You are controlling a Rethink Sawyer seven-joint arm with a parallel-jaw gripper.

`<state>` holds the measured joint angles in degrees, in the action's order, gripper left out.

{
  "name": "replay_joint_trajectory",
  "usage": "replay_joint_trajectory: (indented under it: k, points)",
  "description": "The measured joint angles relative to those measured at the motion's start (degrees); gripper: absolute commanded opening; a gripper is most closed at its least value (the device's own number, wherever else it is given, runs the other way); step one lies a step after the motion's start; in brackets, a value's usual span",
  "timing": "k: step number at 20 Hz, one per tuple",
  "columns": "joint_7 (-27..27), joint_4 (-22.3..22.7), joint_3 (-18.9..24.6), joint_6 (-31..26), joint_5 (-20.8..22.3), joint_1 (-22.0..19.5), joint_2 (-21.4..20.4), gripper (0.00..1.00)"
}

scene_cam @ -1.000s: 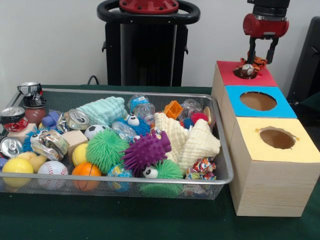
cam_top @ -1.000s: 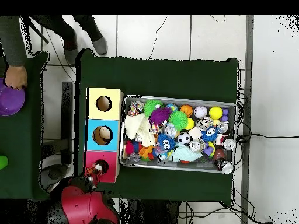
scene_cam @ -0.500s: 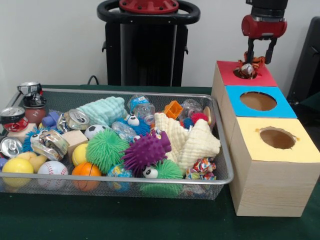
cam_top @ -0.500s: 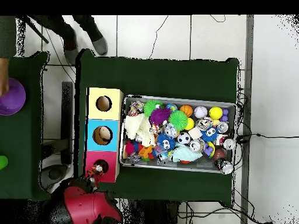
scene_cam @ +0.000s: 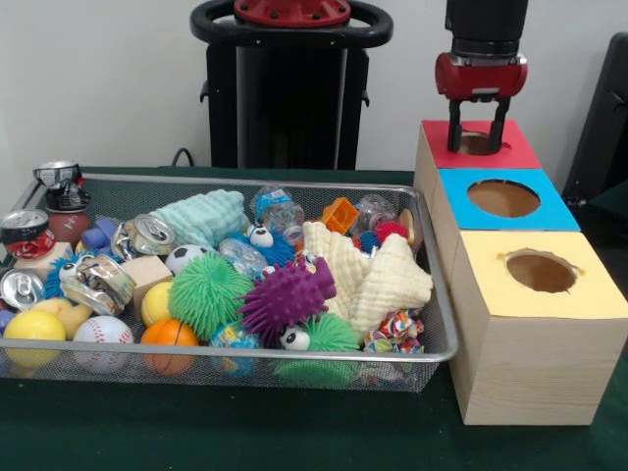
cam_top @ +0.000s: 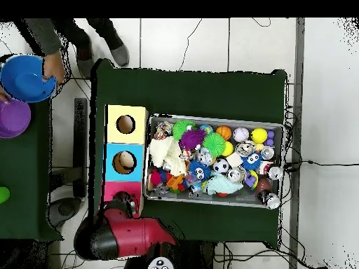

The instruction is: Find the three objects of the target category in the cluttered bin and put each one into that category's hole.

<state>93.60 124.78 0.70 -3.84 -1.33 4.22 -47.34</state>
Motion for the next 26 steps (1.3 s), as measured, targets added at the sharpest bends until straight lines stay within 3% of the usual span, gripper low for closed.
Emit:
replay_joint_trajectory:
  k: [18, 26]
  points:
    - [0.00, 0.41, 6.58, -3.29, 3.97, -7.67, -0.77, 1.00]
    - [0.01, -1.96, 11.28, -10.94, 4.03, -14.03, 0.11, 1.00]
